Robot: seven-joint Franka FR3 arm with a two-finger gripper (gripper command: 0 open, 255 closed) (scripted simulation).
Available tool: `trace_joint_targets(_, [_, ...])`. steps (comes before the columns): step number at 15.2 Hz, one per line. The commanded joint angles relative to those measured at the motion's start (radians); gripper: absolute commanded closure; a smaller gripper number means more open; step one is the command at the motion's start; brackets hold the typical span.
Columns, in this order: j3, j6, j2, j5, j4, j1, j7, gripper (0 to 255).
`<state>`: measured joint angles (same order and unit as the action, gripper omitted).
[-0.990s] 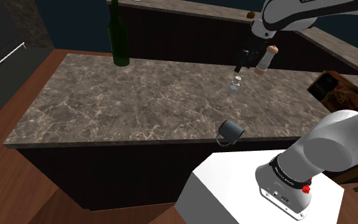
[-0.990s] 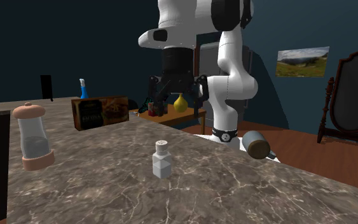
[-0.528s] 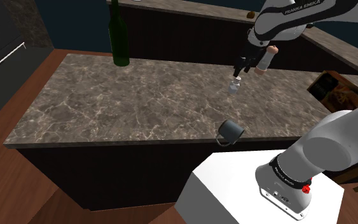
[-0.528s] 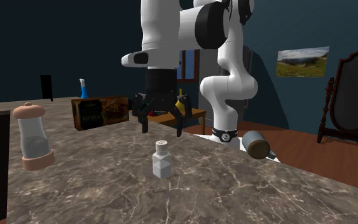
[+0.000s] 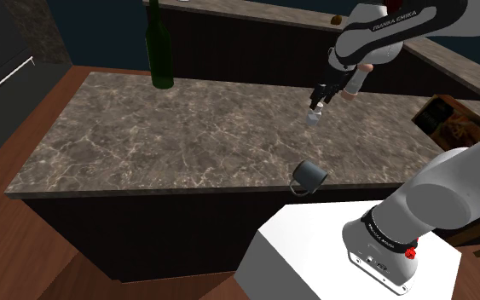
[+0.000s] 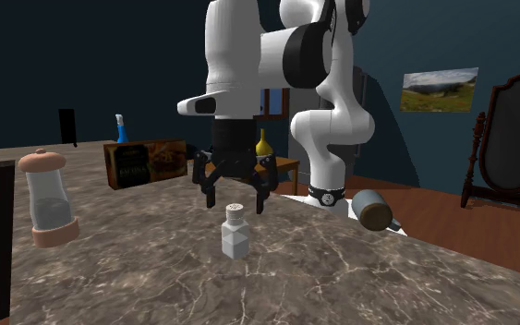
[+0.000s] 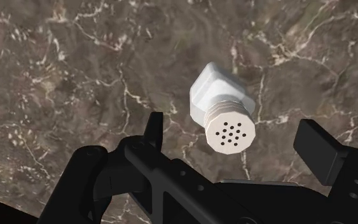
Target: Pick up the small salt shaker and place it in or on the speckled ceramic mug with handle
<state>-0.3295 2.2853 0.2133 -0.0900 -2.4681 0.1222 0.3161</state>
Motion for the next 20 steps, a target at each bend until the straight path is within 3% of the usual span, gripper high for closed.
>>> trace_joint_targets(1, [0.0, 0.001, -0.001, 0.0, 0.0, 0.0, 0.0, 0])
trace_joint_targets(4, [0.0, 0.001, 0.0, 0.0, 0.0, 0.0, 0.0, 0])
trace_joint_targets(5, [0.0, 0.001, 0.0, 0.0, 0.0, 0.0, 0.0, 255])
trace_joint_targets(14, [0.0, 0.001, -0.001, 0.0, 0.0, 0.0, 0.0, 255])
trace_joint_targets(20, [0.009, -0.088, 0.047, -0.01, 0.043, 0.002, -0.009, 255])
